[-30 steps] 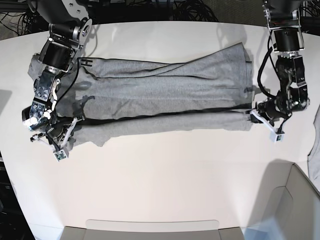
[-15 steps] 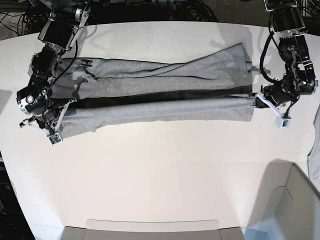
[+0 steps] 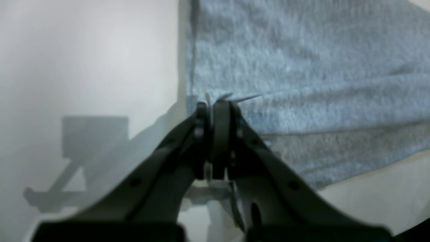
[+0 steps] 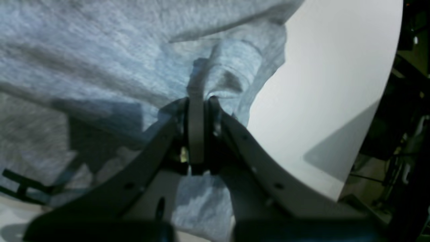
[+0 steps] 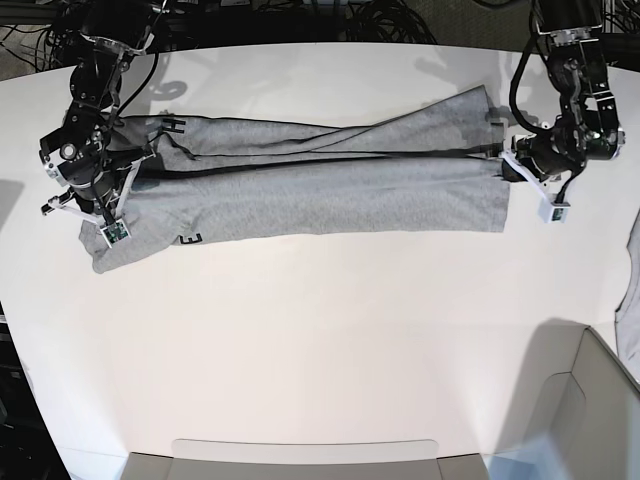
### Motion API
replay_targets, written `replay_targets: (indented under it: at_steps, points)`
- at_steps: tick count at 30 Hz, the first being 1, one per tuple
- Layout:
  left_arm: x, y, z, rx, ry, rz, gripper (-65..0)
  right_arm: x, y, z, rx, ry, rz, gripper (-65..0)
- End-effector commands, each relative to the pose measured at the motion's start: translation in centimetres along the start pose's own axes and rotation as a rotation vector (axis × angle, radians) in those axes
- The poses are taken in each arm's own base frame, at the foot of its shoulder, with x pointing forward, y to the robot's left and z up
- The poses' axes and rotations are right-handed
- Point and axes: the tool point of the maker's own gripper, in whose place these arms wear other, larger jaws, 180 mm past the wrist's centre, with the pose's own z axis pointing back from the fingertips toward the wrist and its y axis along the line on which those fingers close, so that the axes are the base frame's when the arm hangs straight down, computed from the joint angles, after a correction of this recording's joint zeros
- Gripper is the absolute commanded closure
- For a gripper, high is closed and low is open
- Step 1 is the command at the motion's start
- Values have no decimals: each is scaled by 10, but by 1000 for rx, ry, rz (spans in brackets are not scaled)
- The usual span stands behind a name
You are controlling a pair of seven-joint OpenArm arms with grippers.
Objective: Fold the T-shirt properly
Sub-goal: 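Lower the edge onto the shirt and open both grippers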
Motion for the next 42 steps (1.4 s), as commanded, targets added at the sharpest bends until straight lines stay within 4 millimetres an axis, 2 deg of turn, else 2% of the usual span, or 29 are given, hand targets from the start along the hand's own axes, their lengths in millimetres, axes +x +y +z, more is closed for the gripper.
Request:
replay_targets:
  at_steps: [1, 3, 7, 9, 11, 13, 15, 17, 21, 25, 32, 36, 38, 42]
  points:
    - [11, 5, 6, 16, -34, -10, 0, 5, -4, 4, -13, -17, 10, 0]
    - [12, 5, 7, 18, -37, -7, -7, 5, 2, 4, -1, -19, 4, 0]
    - [6, 5, 12, 25, -36, -14, -170, 2, 3, 3, 1, -10, 4, -7]
    - [11, -1, 17, 19, -59, -41, -248, 0, 5, 3, 6, -6, 6, -69]
    - [18, -7, 25, 17, -91, -69, -289, 0, 7, 2, 10, -10, 3, -140]
    - [27, -17, 32, 8, -129, -102, -291, 1, 8, 3, 10, -13, 2, -211]
    - [31, -26, 34, -15, -156, -114, -293, 1, 8, 3, 10, -13, 2, -249]
    - [33, -21, 37, -13, -183, -85, -295, 1, 8, 3, 10, -14, 2, -251]
    - [34, -14, 22, -39, -189, 9, -339, 1, 8, 3, 10, -14, 2, -249]
    - [20, -3, 1, -59, -123, 86, -385, 1, 7, 3, 9, -14, 3, -249]
    - [12, 4, -22, -79, -81, 151, -385, 0, 6, 2, 9, -11, 5, -249]
    - [-8, 12, -40, -88, -38, 214, -385, 0, 6, 2, 8, -10, 6, -249]
    - [-14, 7, -45, -117, -20, 172, -385, 0, 5, 2, 7, -10, 6, -249]
    - [-25, -17, -52, -205, 19, 2, -384, 0, 5, 3, 5, -9, 7, -249]
